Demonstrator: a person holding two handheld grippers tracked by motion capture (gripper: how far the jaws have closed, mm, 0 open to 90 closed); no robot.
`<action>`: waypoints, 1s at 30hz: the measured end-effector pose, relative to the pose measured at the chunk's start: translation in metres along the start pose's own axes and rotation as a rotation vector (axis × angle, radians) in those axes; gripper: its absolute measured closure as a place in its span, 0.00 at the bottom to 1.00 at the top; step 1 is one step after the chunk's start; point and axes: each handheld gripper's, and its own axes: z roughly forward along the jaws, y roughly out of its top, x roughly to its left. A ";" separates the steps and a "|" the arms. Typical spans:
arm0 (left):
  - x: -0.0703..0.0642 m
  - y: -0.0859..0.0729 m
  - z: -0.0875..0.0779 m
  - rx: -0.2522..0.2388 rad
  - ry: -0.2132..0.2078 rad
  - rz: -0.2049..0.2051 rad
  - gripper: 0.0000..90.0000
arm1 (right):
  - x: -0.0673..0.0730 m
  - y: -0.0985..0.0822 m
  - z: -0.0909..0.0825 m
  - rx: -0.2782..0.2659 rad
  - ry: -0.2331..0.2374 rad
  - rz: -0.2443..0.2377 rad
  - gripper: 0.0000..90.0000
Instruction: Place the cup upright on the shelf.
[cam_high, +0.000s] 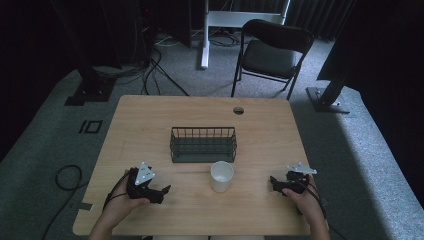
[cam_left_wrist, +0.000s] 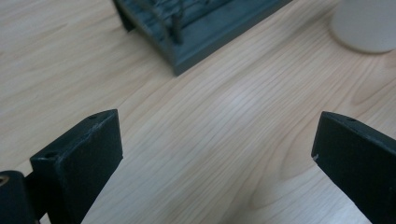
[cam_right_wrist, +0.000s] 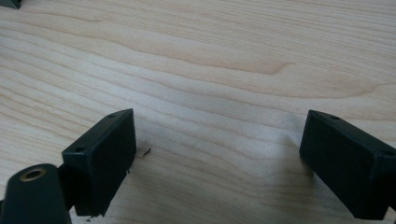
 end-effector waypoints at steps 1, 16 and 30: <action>-0.003 0.005 0.001 -0.011 -0.010 0.009 0.02 | 0.000 0.000 0.000 0.000 0.000 0.000 0.12; -0.033 0.030 0.020 -0.029 -0.109 0.097 0.02 | 0.000 0.000 0.000 0.000 0.000 0.000 0.12; -0.056 0.053 0.038 -0.066 -0.216 0.130 0.02 | 0.000 0.000 0.000 0.000 0.000 0.000 0.12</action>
